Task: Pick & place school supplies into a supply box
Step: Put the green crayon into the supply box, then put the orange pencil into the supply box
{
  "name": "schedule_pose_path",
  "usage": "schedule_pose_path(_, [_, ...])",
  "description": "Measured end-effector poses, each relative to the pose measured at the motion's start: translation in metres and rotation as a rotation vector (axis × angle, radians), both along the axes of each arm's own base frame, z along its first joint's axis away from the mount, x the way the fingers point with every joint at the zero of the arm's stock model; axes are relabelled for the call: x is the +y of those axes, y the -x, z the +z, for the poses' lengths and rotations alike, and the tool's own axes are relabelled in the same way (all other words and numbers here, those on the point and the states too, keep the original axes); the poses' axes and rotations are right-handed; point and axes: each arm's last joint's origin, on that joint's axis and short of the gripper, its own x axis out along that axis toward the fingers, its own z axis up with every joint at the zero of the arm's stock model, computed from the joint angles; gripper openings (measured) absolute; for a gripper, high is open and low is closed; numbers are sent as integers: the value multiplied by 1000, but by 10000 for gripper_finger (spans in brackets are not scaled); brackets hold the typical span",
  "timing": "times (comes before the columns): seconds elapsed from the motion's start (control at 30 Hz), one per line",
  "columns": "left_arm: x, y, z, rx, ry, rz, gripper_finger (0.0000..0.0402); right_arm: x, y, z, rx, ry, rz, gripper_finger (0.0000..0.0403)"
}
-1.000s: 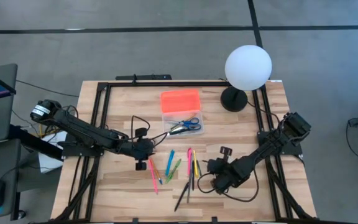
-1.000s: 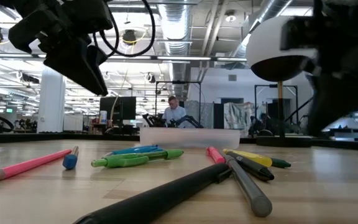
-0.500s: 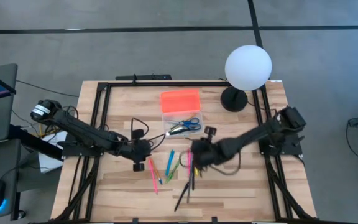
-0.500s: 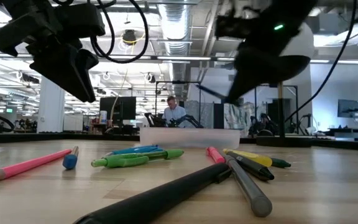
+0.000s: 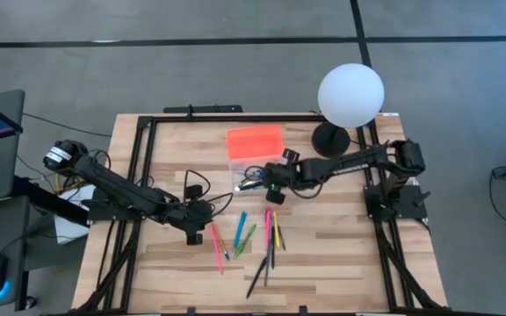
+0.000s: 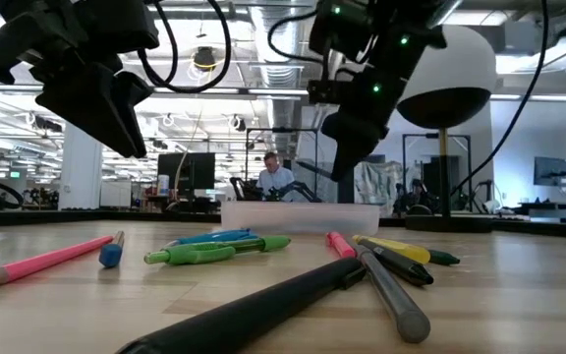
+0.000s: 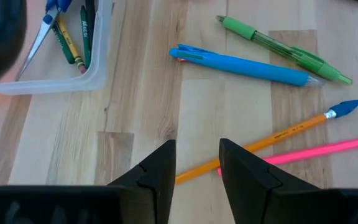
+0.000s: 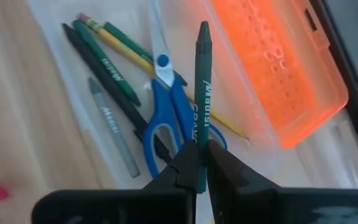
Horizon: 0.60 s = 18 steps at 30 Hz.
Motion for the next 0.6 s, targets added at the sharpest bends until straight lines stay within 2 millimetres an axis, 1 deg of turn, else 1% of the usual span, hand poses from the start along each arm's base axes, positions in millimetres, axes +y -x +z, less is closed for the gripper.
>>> schedule_pose_path(0.17, [0,0,0,-1,-3,2,119,-13,1,0,-5,-37,-34,20])
schedule_pose_path(0.4, [0,0,0,-3,-5,4,119,-27,0,1,-34,-37,-76,65])
schedule_pose_path(0.5, [0,0,0,-3,-5,4,119,-28,0,1,-34,-37,-82,80])
schedule_pose_path(0.6, [0,0,0,0,-7,-2,119,-24,0,1,-34,-38,-73,88])
